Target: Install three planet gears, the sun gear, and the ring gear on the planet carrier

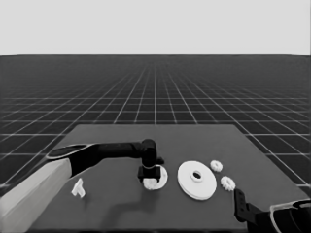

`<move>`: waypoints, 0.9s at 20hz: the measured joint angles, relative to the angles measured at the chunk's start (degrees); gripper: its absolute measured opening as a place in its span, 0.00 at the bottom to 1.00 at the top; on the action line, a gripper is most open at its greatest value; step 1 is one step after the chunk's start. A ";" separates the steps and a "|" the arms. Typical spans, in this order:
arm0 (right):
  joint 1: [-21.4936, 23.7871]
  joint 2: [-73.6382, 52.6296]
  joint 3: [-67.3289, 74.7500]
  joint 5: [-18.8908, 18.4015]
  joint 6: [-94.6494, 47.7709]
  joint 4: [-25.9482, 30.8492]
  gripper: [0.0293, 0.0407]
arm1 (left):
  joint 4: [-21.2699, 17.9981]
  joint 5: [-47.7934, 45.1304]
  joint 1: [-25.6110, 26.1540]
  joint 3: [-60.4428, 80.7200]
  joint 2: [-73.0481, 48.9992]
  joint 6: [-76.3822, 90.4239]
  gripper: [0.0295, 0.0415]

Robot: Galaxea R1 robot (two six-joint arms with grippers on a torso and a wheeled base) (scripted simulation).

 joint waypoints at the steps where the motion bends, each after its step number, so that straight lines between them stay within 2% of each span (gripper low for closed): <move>1: 0.00 0.00 0.00 0.00 0.00 0.00 0.81 | 0.00 0.00 0.00 0.00 0.00 0.00 0.75; 4: 0.00 0.00 0.00 0.00 0.00 0.00 0.81 | 0.00 0.00 0.00 0.00 0.00 0.00 0.75; 6: 0.00 0.00 0.00 0.00 0.00 0.00 0.81 | -6.01 1.66 -6.06 4.43 -0.94 -3.11 0.75; 8: 0.00 0.00 0.00 0.00 0.00 0.00 0.81 | -8.37 1.83 -8.55 5.31 -1.05 -3.81 0.75; 14: 0.00 0.00 0.00 0.00 0.00 0.00 0.81 | -9.60 1.84 -9.71 5.57 -1.08 -4.03 0.75; 15: 0.00 0.00 0.00 0.00 0.00 0.00 0.81 | -6.82 -18.68 -15.81 26.63 -16.35 23.69 0.94; 16: 0.00 0.00 0.00 0.00 0.00 0.00 0.81 | -5.12 -31.20 -21.87 40.90 -37.85 52.28 0.95; 17: 0.00 0.00 0.00 0.00 0.00 0.00 0.81 | -4.13 -38.54 -25.31 49.32 -51.08 73.58 0.89; 18: 0.00 0.00 0.00 0.00 0.00 0.00 0.81 | -3.56 -42.87 -27.26 54.39 -58.59 86.12 0.82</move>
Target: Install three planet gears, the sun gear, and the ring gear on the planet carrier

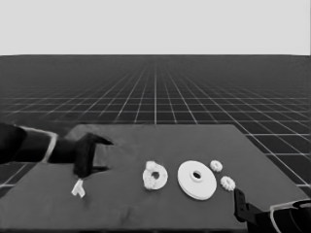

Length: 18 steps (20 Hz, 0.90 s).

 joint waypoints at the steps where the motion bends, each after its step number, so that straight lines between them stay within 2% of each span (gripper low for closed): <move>1: 0.00 0.00 0.00 0.00 0.00 0.00 0.81 | 0.33 -2.55 -1.13 3.00 -4.30 7.37 0.78; 6: 0.00 0.00 0.00 0.00 0.00 0.00 0.81 | 0.78 -5.93 -2.64 6.96 -9.81 17.17 0.75; 7: 17.67 7.93 -17.53 -3.33 13.15 24.66 0.90 | 0.80 -6.04 -2.69 7.08 -9.97 17.47 0.75; 8: 22.16 15.98 -36.26 -7.56 18.29 30.39 0.88 | 0.81 -6.10 -2.72 7.15 -10.06 17.65 0.75; 9: 22.32 22.22 -49.65 -10.62 20.38 32.07 0.85 | 0.81 -6.14 -2.74 7.19 -10.12 17.76 0.75; 11: 22.08 29.73 -65.37 -13.58 20.68 33.43 0.81 | 0.82 -6.17 -2.75 7.23 -10.17 17.86 0.75; 14: 21.88 33.84 -73.92 -14.82 19.82 33.91 0.81 | 0.82 -6.19 -2.76 7.24 -10.19 17.90 0.75; 16: 21.83 34.65 -75.58 -15.02 19.57 33.98 0.81 | 0.82 -6.19 -2.76 7.25 -10.19 17.90 0.75; 18: 14.92 37.19 -80.70 -9.32 17.85 30.11 0.81 | 0.82 -6.19 -2.76 7.25 -10.19 17.91 0.75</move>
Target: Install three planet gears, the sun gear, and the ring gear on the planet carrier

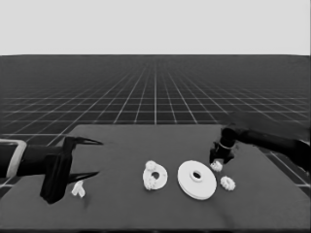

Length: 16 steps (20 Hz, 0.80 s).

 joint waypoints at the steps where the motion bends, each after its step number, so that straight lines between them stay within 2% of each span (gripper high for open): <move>1: -1.58 0.92 -1.82 1.31 -0.66 -0.63 0.81 | 0.00 0.00 0.00 0.00 0.00 0.00 0.75; 8: -3.45 2.37 -4.77 3.20 -1.79 -1.32 0.81 | 0.00 0.00 0.00 0.00 0.00 0.00 0.75; 10: -3.46 2.38 -4.82 3.23 -1.80 -1.34 0.19 | 0.00 0.00 0.00 0.00 0.00 0.00 0.75; 11: -3.45 2.39 -4.82 3.23 -1.81 -1.34 0.16 | 0.00 0.00 0.00 0.00 0.00 0.00 0.75; 16: -3.46 2.40 -4.83 3.24 -1.81 -1.34 0.17 | 0.00 0.00 0.00 0.00 0.00 0.00 0.75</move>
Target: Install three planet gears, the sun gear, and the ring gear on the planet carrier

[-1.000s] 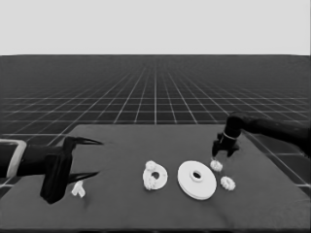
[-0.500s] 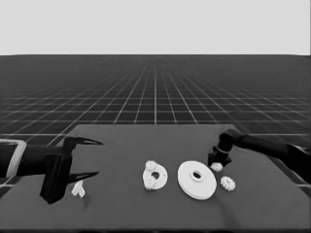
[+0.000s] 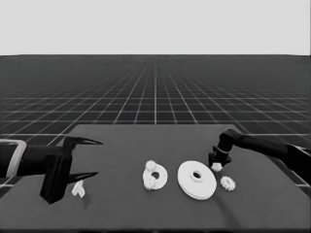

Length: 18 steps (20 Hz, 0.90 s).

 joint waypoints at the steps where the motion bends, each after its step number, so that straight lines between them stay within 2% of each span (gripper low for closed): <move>1: 0.00 0.00 0.00 0.00 0.00 0.00 0.17 | 0.00 0.00 0.00 0.00 0.00 0.00 0.75; 2: 0.00 0.00 0.00 0.00 0.00 0.00 0.17 | 0.00 0.00 0.00 0.00 0.00 0.00 0.75; 3: 3.36 -2.58 5.45 -3.80 2.21 1.52 0.17 | 0.00 0.00 0.00 0.00 0.00 0.00 0.75; 5: 8.08 -4.18 8.45 -7.26 3.27 3.81 0.17 | 0.00 0.00 0.00 0.00 0.00 0.00 0.75; 7: 9.62 -4.43 8.92 -8.43 3.39 4.73 0.17 | 0.00 0.00 0.00 0.00 0.00 0.00 0.75; 12: 10.28 -4.48 9.01 -9.01 3.39 5.20 0.17 | 0.00 0.00 0.00 0.00 0.00 0.00 0.75; 13: 9.96 -1.99 23.76 -10.93 25.63 1.99 0.17 | 0.00 0.00 0.00 0.00 0.00 0.00 0.75; 14: 9.66 7.59 28.25 -12.71 36.97 0.95 0.17 | 0.00 0.00 0.00 0.00 0.00 0.00 0.75; 16: 9.40 20.21 23.88 -13.89 43.00 0.78 0.17 | 0.00 0.00 0.00 0.00 0.00 0.00 0.75; 18: 9.33 24.69 20.33 -14.07 43.65 0.82 0.17 | 0.00 0.00 0.00 0.00 0.00 0.00 0.75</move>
